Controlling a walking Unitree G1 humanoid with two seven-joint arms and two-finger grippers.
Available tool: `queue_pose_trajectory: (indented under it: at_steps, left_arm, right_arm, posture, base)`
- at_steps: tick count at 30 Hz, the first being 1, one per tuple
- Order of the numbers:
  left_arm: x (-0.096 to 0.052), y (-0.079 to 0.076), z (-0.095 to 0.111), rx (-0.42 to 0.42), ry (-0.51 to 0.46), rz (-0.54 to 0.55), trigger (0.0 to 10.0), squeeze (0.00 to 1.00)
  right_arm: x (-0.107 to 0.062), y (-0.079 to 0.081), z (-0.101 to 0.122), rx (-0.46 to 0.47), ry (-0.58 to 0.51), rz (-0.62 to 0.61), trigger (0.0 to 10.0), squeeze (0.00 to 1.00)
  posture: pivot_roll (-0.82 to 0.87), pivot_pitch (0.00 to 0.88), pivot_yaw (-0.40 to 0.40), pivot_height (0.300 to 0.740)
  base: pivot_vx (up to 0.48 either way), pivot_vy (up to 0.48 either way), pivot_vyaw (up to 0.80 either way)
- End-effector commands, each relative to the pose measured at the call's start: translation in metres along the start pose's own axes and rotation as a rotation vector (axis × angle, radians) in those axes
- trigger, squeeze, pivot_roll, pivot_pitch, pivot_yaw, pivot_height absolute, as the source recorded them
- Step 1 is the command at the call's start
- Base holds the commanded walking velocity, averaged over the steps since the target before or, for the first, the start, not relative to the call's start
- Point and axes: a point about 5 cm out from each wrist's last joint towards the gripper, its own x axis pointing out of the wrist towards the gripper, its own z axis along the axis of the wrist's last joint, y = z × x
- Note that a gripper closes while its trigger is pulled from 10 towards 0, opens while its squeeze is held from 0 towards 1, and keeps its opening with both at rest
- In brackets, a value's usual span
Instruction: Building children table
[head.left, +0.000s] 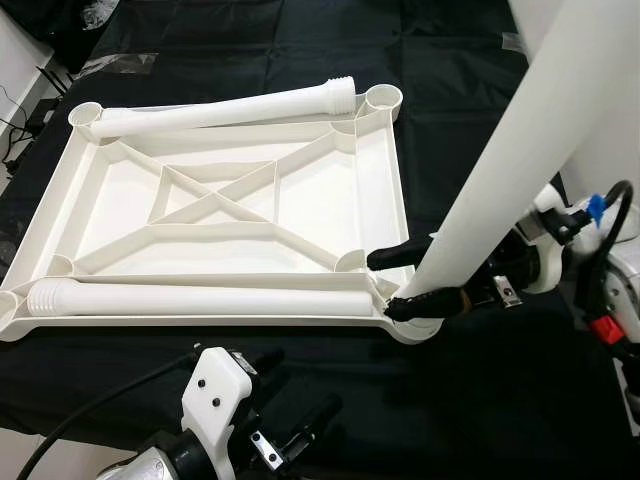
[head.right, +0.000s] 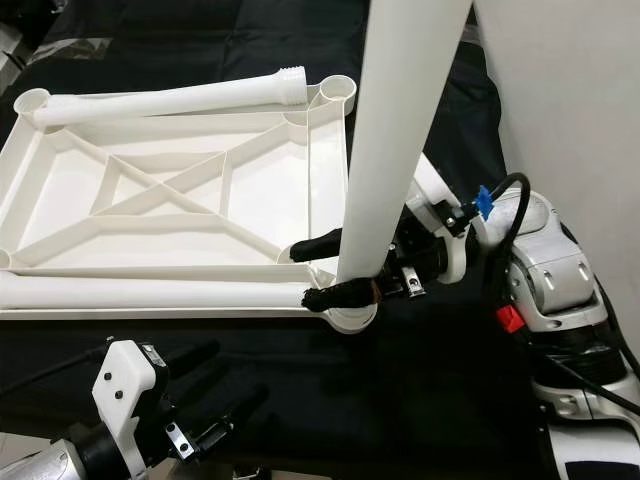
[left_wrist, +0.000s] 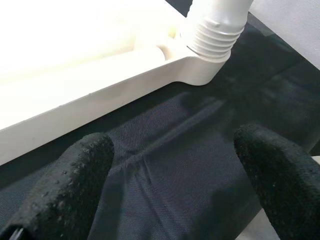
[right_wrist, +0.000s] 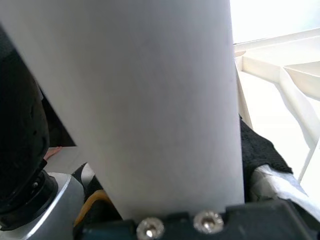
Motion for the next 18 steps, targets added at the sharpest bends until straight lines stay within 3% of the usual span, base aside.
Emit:
queue_pose_trajectory:
  at_steps: [1, 18]
  left_arm:
    - [-0.0029, -0.0020, -0.0014, -0.002, 0.023, -0.011, 10.0, 0.00]
    - [-0.0022, -0.0029, -0.0027, -0.007, 0.023, -0.014, 10.0, 0.00]
  right_arm:
    - [0.0107, 0.0073, -0.0102, 0.065, -0.003, 0.056, 10.0, 0.00]
    - [0.0156, 0.0060, -0.0143, 0.070, -0.026, -0.112, 10.0, 0.00]
  posture:
    - [0.04, 0.328, 0.050, 0.740]
    - [0.04, 0.320, 0.046, 0.740]
  base:
    - [0.000, 0.000, 0.00]
    - [0.000, 0.000, 0.00]
